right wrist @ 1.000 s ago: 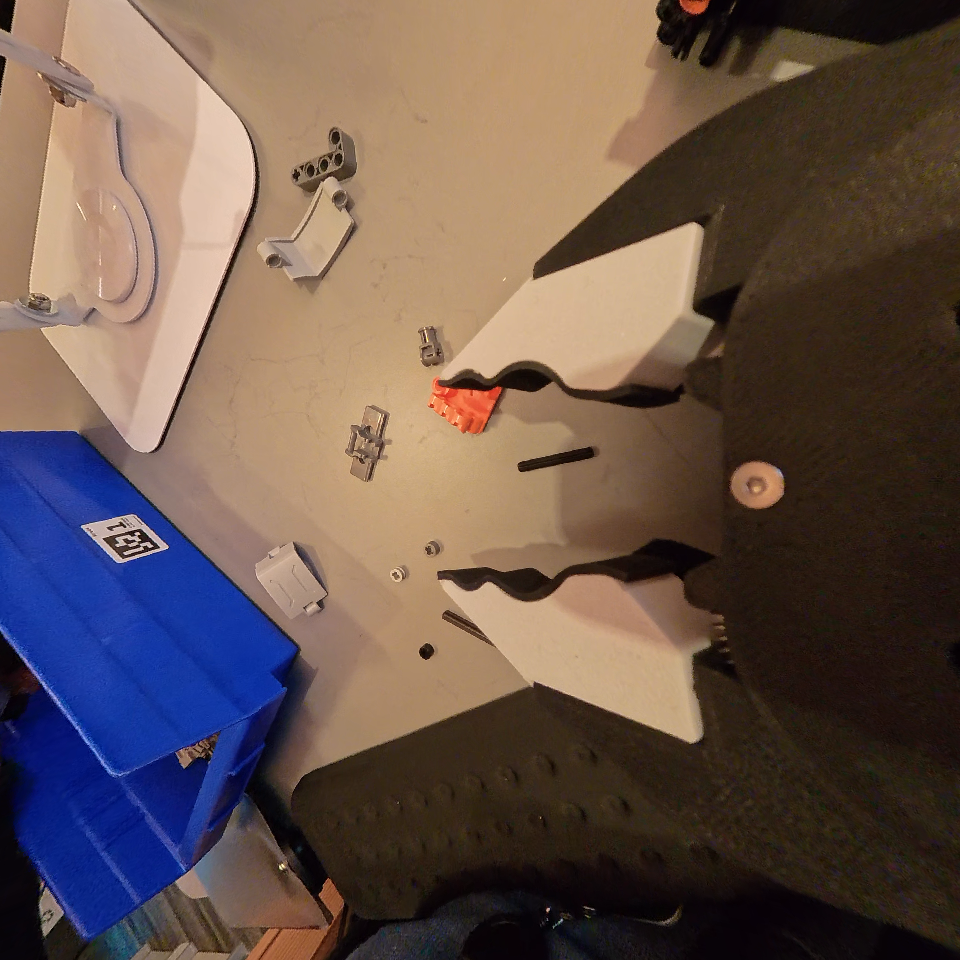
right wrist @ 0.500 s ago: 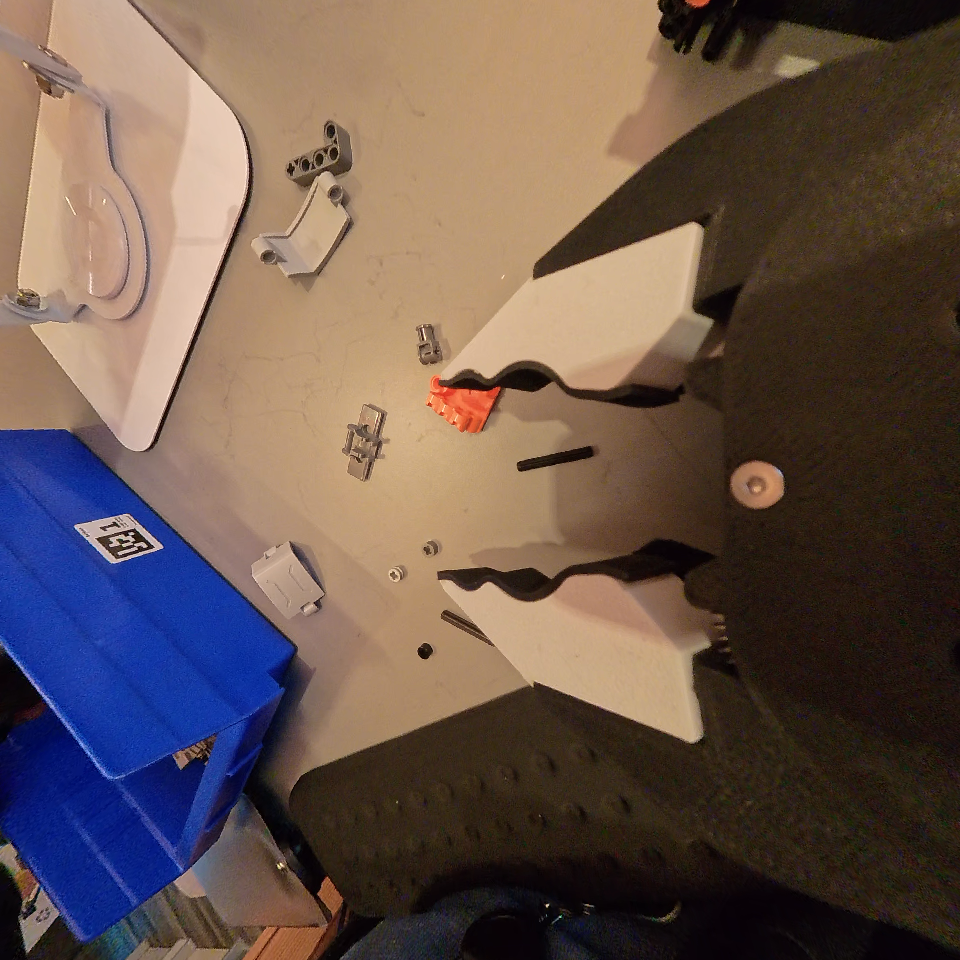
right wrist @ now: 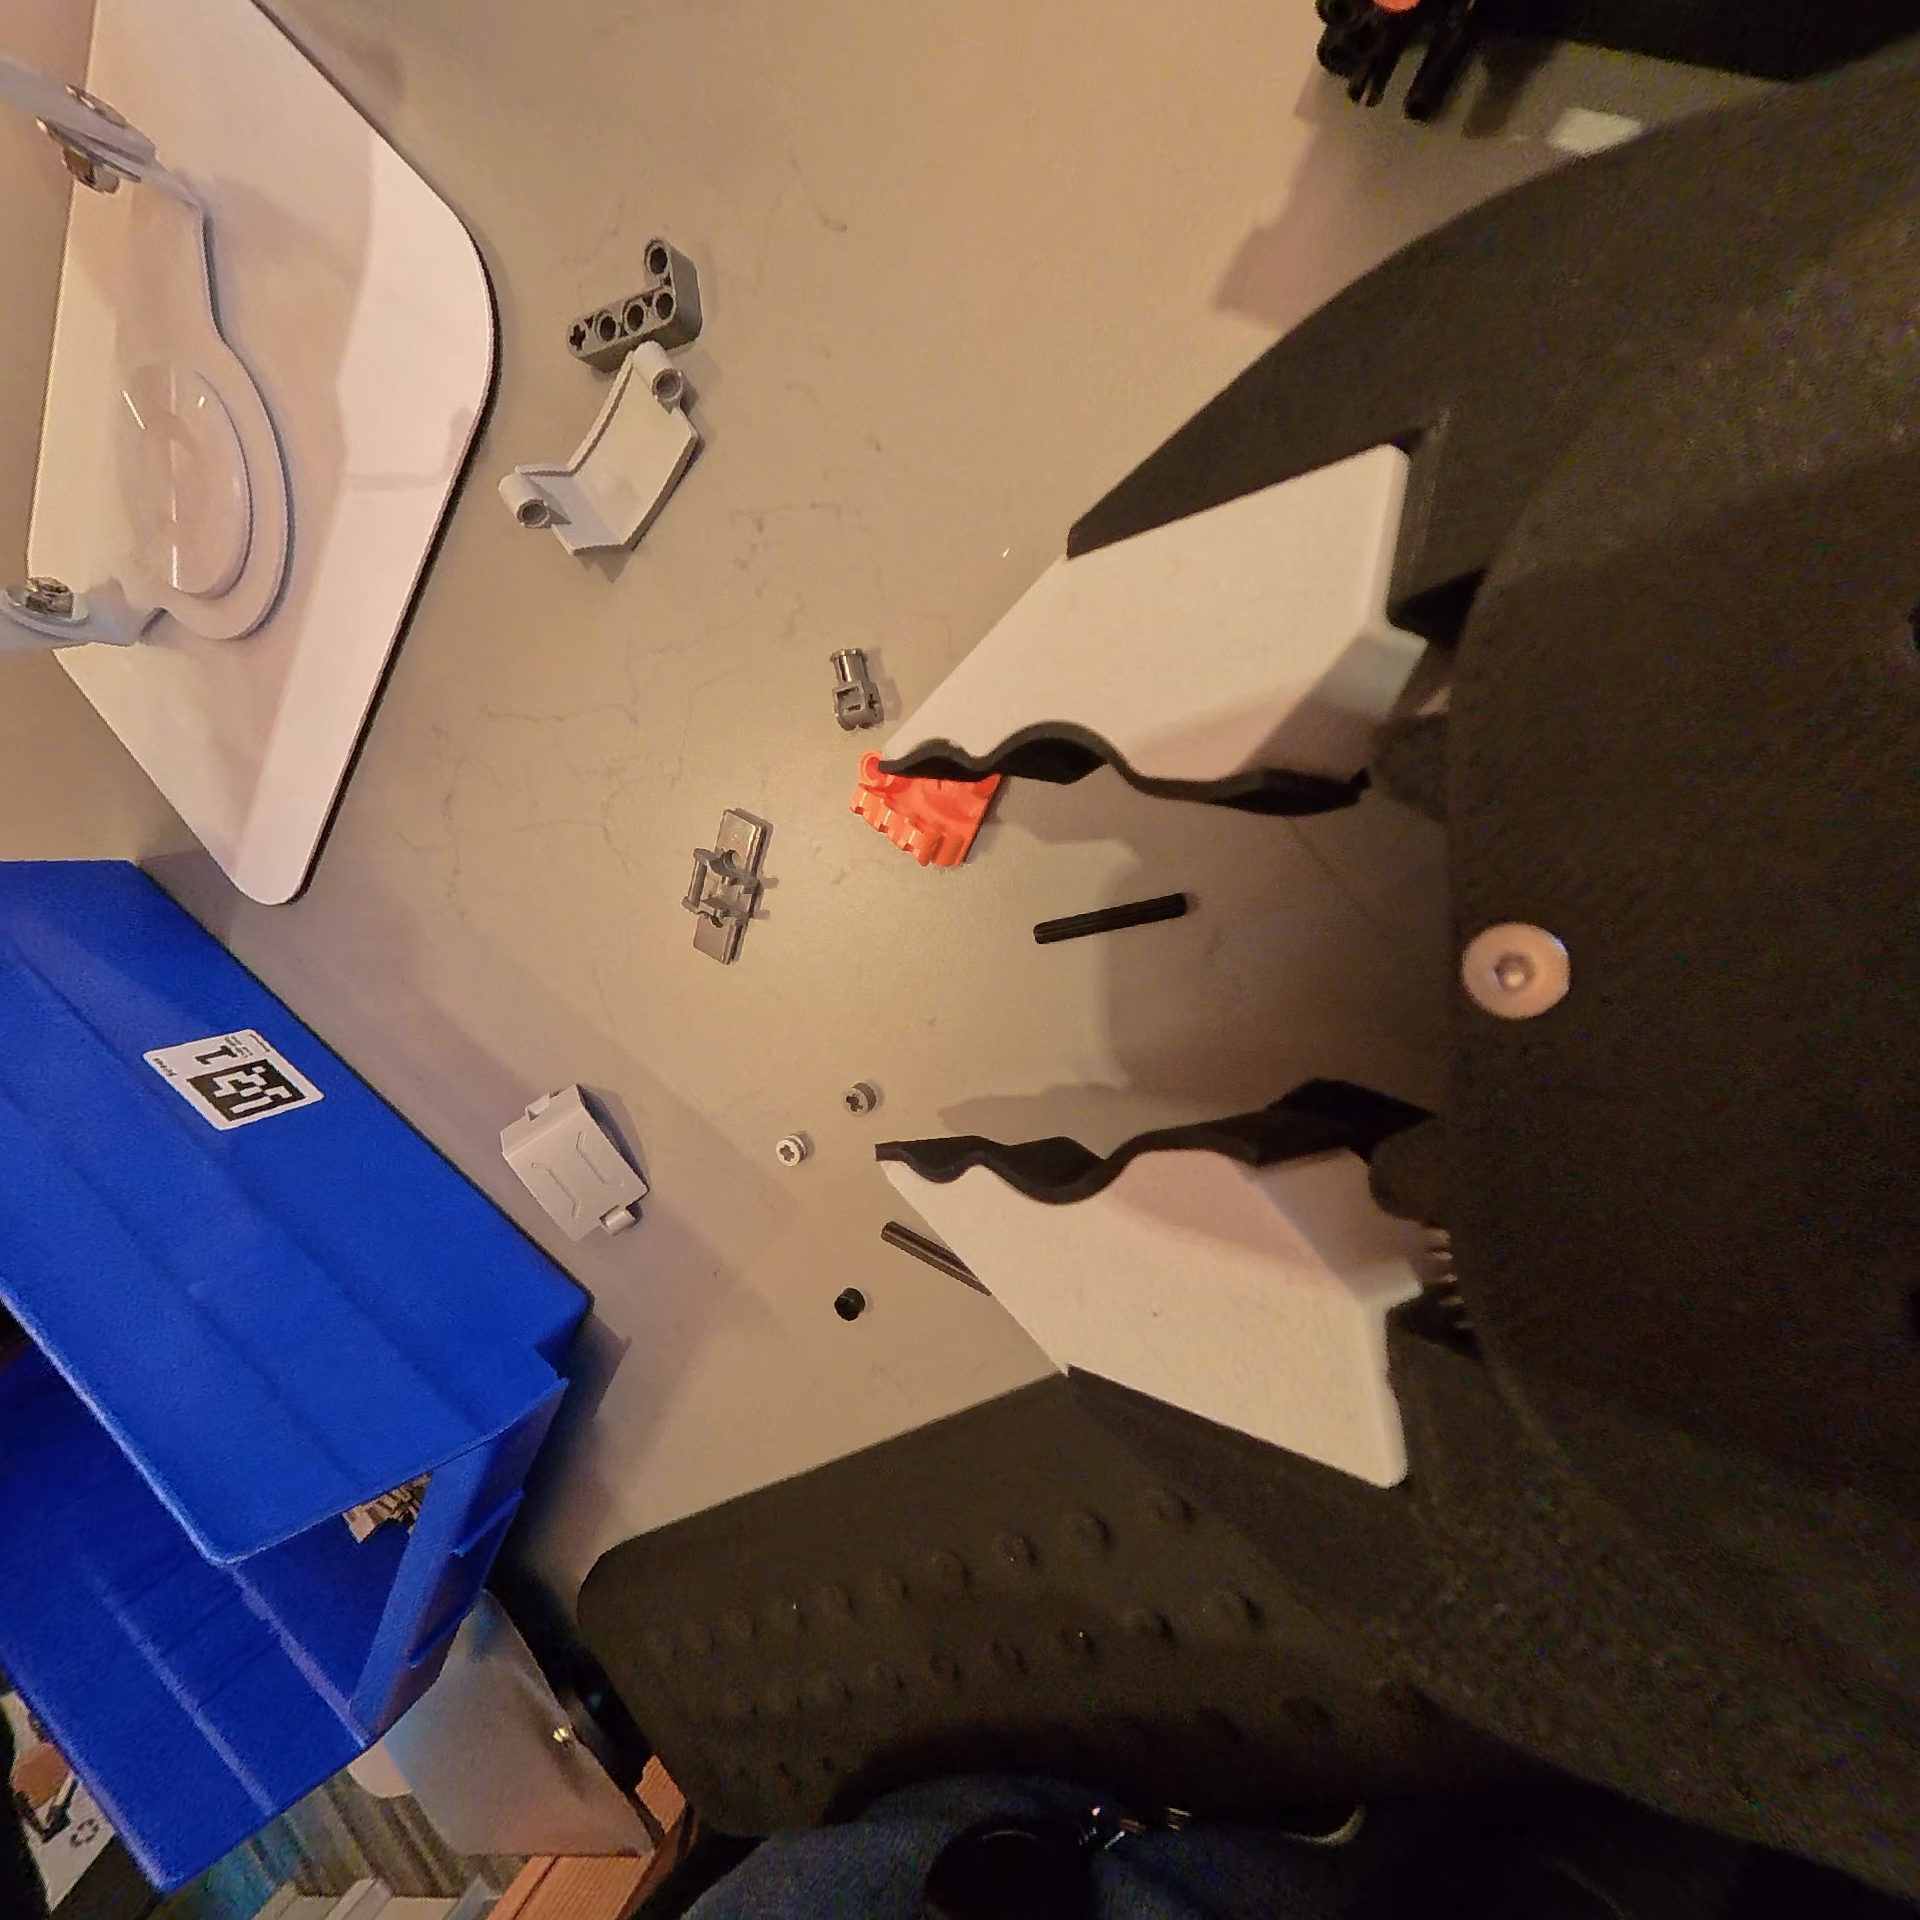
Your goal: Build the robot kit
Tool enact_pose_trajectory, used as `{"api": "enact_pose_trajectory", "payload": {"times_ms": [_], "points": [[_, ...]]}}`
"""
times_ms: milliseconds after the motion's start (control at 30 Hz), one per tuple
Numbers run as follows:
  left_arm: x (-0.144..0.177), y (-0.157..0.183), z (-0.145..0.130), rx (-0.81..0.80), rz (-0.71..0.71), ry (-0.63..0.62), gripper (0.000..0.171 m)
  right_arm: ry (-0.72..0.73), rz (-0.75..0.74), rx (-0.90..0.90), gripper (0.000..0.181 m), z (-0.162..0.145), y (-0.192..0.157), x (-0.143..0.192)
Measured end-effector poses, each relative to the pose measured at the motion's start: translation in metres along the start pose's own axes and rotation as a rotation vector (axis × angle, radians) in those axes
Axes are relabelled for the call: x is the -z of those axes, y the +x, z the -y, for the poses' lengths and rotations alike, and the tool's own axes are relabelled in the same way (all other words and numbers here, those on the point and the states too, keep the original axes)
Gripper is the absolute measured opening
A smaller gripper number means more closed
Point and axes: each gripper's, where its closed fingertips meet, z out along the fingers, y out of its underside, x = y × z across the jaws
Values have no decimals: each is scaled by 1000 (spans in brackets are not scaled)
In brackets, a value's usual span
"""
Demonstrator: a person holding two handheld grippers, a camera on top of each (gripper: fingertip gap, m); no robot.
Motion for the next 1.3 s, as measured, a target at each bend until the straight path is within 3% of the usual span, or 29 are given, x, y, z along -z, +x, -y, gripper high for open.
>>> {"api": "enact_pose_trajectory", "payload": {"times_ms": [267, 367, 533, 633, 767, 933, 1067, 1300], "points": [[-3, 30, -18, -15, -107, -86, 74, 2, 1, -3, 67, 0, 0, 0], [7, 34, -17, -52, -85, -69, 63, 2, 1, -3, 67, 0, 0, 0], [17, 14, -2, -40, -10, 20, 68, -2, 4, -2, 67, 0, 0, 0], [11, 3, -4, -23, 4, -9, 67, -2, 3, 1, 67, 0, 0, 0], [10, -10, -7, 25, 39, -23, 31, 5, 2, 0, 67, 1, 0, 0], [11, -26, -10, -23, 139, -70, 4, 9, 3, 1, 67, 1, 0, 1], [7, -26, -16, -95, 151, -111, 3, 17, 1, 0, 67, 2, 0, 2], [2, -19, -28, -132, 139, -135, 21, 15, 3, -2, 67, 2, 0, 2]]}}
